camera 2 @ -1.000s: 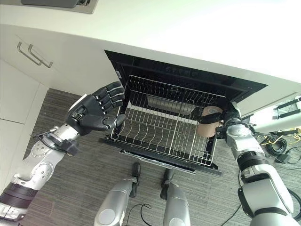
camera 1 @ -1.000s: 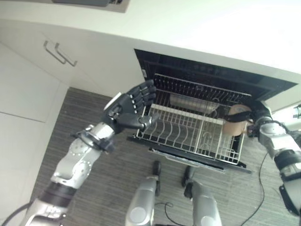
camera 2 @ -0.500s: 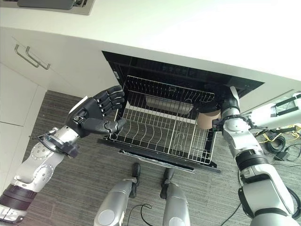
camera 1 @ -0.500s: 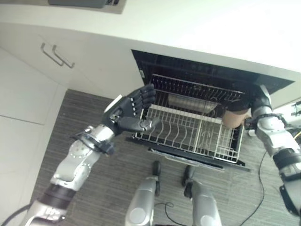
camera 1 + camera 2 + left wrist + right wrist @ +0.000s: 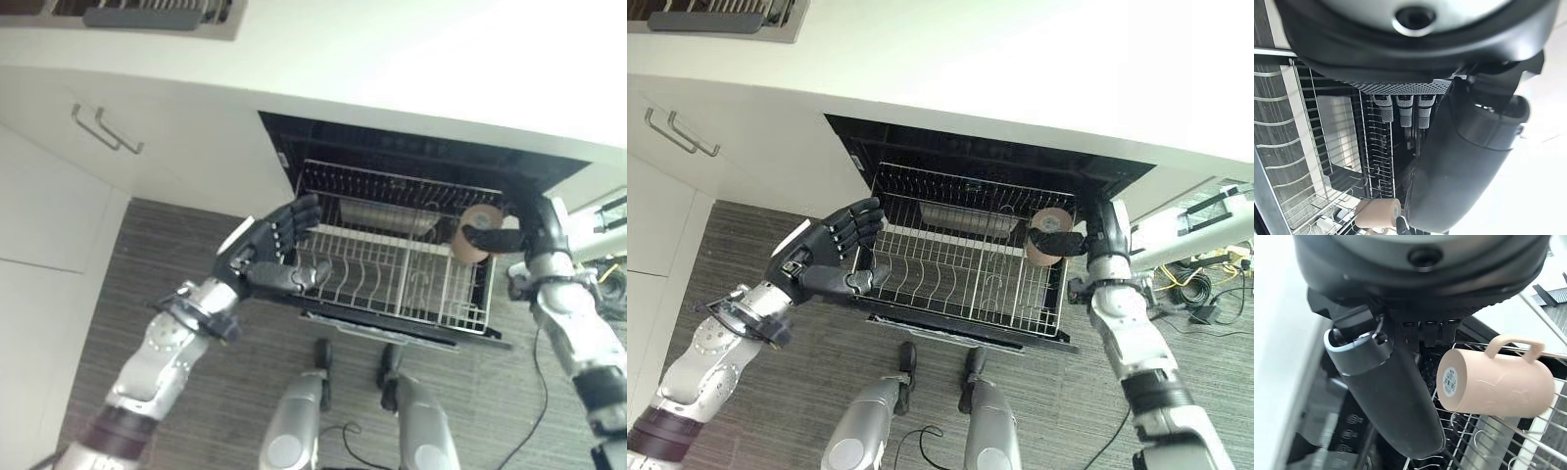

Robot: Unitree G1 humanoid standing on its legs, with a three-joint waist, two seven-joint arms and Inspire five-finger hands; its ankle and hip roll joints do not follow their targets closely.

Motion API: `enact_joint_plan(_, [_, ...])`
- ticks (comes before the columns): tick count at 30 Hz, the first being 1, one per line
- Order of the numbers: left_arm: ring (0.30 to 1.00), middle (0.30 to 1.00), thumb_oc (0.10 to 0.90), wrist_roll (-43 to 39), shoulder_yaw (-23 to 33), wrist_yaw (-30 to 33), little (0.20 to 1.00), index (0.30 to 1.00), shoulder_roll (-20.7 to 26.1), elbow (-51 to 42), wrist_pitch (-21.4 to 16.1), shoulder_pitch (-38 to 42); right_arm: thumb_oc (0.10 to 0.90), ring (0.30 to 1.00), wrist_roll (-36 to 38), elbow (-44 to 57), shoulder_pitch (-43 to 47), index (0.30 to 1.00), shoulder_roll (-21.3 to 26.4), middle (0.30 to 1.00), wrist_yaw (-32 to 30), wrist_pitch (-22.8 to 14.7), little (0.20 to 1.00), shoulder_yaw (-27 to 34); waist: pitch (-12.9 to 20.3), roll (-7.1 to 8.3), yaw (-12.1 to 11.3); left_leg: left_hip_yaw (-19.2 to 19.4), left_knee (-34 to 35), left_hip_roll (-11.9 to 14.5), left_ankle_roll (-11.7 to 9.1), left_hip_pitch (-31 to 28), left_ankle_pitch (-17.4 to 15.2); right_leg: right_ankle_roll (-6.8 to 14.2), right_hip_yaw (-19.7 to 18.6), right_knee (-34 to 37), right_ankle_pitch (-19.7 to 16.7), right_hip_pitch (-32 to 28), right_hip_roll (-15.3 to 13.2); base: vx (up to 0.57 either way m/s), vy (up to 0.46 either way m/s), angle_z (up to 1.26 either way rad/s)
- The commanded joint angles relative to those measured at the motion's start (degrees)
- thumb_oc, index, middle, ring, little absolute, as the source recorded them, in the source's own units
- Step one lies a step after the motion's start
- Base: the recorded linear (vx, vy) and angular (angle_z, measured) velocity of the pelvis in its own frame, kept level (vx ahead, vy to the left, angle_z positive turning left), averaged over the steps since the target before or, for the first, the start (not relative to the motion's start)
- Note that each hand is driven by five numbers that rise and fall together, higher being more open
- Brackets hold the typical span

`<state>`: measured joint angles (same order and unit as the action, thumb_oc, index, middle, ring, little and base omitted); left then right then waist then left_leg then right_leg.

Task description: Place the dishes in the dishwasher.

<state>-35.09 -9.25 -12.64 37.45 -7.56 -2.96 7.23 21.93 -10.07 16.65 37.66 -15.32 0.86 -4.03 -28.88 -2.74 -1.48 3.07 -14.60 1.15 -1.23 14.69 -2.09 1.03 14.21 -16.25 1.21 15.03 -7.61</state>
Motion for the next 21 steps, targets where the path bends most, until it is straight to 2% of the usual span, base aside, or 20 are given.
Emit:
enact_joint_plan(1, [0.900, 0.900, 0.800, 4.9, 4.4, 4.1, 0.900, 0.900, -0.8, -7.6, -8.2, -1.7, 0.800, 0.900, -2.8, 6.4, -0.6, 0.900, 0.9, 0.900, 0.1, -5.8, 0.900, 2.6, 7.3, 1.77, 0.5, 1.1, -2.6, 3.8, -2.6, -0.3, -5.7, 5.9, -4.6, -0.9, 4.1, -1.4, -0.6, 0.05, 0.004, -0.13])
enact_joint_plan(5, [0.900, 0.900, 0.800, 6.2, 8.0, 7.7, 0.900, 0.900, -3.5, -7.2, -9.4, -4.7, 0.800, 0.900, -0.9, 13.1, -6.9, 0.900, -3.6, 0.900, 3.5, -7.1, 0.900, 5.5, 8.7, 2.37, 1.4, 1.7, -2.6, 4.1, -2.5, -1.4, -5.9, 5.9, -5.1, -0.9, 4.5, -2.3, -0.1, 0.06, -0.013, -0.17])
enact_joint_plan(6, [0.900, 0.900, 0.800, 6.0, 9.7, 8.9, 0.900, 0.900, -5.7, -7.5, -10.2, -6.6, 0.800, 0.900, -0.4, 16.6, -10.2, 0.900, -6.0, 0.900, 5.1, -7.7, 0.900, 6.5, 9.5, 2.70, 1.8, 1.9, -2.6, 4.3, -2.6, -2.0, -5.9, 5.8, -5.2, -0.9, 4.8, -3.0, 0.2, 0.08, -0.032, -0.07])
enact_joint_plan(9, [0.900, 0.900, 0.800, 1.9, 12.2, 10.1, 0.900, 0.900, -8.9, -7.8, -11.5, -9.4, 0.800, 0.900, 2.3, 20.7, -14.8, 0.900, -9.0, 0.900, 8.3, -10.7, 0.900, 8.2, 11.1, 3.22, 2.2, 2.2, -2.6, 4.5, -2.7, -3.0, -6.1, 5.7, -5.3, -0.9, 5.4, -4.3, 0.7, 0.09, -0.035, -0.09])
enact_joint_plan(12, [0.900, 0.900, 0.800, -0.4, 13.5, 11.2, 0.900, 0.900, -10.8, -7.9, -13.5, -11.1, 0.800, 0.900, 3.3, 23.4, -16.9, 0.900, -10.1, 0.900, 8.7, -13.9, 0.900, 9.4, 12.6, 3.46, 2.2, 2.4, -2.6, 4.7, -2.9, -3.9, -6.2, 5.5, -5.2, -0.9, 6.1, -5.5, 1.0, 0.10, -0.032, -0.06])
enact_joint_plan(17, [0.900, 0.900, 0.800, -3.6, 15.9, 10.9, 0.900, 0.900, -12.6, -9.2, -14.1, -14.0, 0.800, 0.900, 5.4, 28.3, -19.4, 0.900, -11.0, 0.900, 9.7, -16.4, 0.900, 11.8, 14.2, 3.40, 2.1, 3.1, -2.6, 4.7, -2.9, -5.8, -6.8, 5.3, -5.2, -0.9, 7.2, -7.2, 1.4, 0.11, -0.042, 0.00])
enact_joint_plan(20, [0.900, 0.900, 0.800, -4.7, 17.0, 10.1, 0.900, 0.900, -13.1, -10.5, -14.5, -15.0, 0.800, 0.900, 5.5, 29.7, -20.1, 0.900, -10.2, 0.900, 9.4, -16.6, 0.900, 12.7, 14.4, 3.30, 2.2, 5.8, -2.6, 4.5, -3.3, -8.2, -6.7, 4.9, -5.1, -0.9, 7.3, -7.6, 1.5, 0.07, 0.013, -0.01])
enact_joint_plan(21, [0.900, 0.900, 0.800, -5.8, 16.2, 9.4, 0.900, 0.900, -13.2, -10.5, -15.0, -14.0, 0.800, 0.900, 5.4, 29.3, -20.2, 0.900, -9.1, 0.900, 8.0, -17.6, 0.900, 13.3, 13.9, 3.71, 2.6, 10.2, -2.6, 5.8, -4.1, -8.7, -4.4, 4.8, -3.5, -0.9, 6.7, -8.2, 0.3, 0.04, 0.054, 0.01])
